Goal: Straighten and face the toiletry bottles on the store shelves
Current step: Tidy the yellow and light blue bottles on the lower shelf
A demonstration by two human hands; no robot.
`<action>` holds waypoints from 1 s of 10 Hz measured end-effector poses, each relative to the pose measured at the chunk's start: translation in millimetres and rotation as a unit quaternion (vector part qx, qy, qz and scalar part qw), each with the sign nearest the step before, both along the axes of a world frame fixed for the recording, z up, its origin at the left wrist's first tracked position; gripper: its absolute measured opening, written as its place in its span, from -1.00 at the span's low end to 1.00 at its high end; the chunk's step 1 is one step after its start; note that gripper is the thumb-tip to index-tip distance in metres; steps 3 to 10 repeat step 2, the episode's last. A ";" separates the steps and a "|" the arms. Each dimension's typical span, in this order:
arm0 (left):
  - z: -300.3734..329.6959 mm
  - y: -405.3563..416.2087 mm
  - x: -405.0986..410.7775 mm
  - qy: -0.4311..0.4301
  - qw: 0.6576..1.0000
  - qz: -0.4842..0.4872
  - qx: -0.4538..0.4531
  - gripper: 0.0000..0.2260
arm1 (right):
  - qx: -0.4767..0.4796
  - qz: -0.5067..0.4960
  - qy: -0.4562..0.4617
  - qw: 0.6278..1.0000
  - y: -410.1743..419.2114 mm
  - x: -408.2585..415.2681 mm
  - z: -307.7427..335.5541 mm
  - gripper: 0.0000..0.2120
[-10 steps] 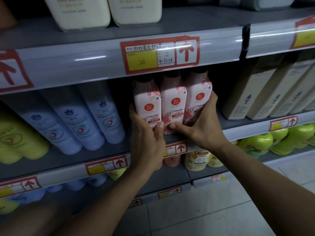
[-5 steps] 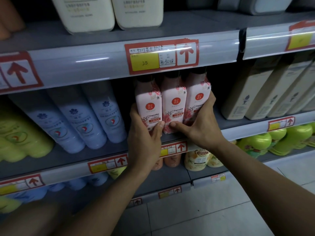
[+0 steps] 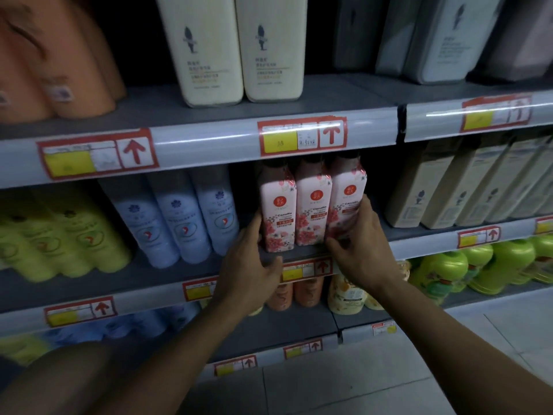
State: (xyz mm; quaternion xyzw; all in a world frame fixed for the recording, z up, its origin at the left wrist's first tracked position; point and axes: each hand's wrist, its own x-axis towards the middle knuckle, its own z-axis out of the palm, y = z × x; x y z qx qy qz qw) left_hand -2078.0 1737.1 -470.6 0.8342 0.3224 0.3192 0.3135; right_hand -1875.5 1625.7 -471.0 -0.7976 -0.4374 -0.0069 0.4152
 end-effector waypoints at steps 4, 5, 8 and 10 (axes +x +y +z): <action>1.2 -13.4 -45.8 0.026 0.999 -0.003 0.037 -0.47 | -0.014 0.002 -0.042 0.999 -29.2 -34.9 -4.6 -0.40; 1.2 -13.4 -45.8 0.026 0.999 -0.003 0.037 -0.47 | -0.014 0.002 -0.042 0.999 -29.2 -34.9 -4.6 -0.40; 1.2 -13.4 -45.8 0.026 0.999 -0.003 0.037 -0.47 | -0.014 0.002 -0.042 0.999 -29.2 -34.9 -4.6 -0.40; 1.2 -13.4 -45.8 0.026 0.999 -0.003 0.037 -0.47 | -0.014 0.002 -0.042 0.999 -29.2 -34.9 -4.6 -0.40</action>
